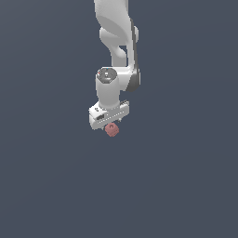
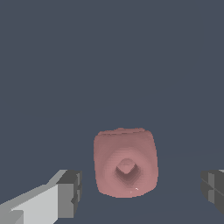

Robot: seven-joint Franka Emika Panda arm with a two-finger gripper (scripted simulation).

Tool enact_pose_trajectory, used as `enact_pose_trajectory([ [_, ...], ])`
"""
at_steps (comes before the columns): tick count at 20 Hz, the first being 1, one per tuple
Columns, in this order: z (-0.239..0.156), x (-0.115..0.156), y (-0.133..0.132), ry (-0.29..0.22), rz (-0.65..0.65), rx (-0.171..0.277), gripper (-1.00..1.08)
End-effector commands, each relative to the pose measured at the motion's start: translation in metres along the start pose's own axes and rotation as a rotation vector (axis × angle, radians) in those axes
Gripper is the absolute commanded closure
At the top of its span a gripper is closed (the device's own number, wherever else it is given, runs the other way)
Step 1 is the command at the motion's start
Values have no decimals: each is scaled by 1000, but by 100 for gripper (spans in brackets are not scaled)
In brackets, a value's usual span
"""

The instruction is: Pick up the object and move it to a goal position.

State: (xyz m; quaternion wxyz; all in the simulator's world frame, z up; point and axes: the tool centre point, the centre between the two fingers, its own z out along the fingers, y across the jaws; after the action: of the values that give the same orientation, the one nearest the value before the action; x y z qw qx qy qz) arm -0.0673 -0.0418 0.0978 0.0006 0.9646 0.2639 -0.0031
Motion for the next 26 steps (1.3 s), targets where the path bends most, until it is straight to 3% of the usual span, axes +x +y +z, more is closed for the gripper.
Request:
enact_pose_trajectory([
  [1, 4, -3, -2, 3, -36, -1, -92],
  [13, 11, -7, -5, 6, -77, -1, -92],
  [26, 57, -8, -6, 6, -82, -1, -92],
])
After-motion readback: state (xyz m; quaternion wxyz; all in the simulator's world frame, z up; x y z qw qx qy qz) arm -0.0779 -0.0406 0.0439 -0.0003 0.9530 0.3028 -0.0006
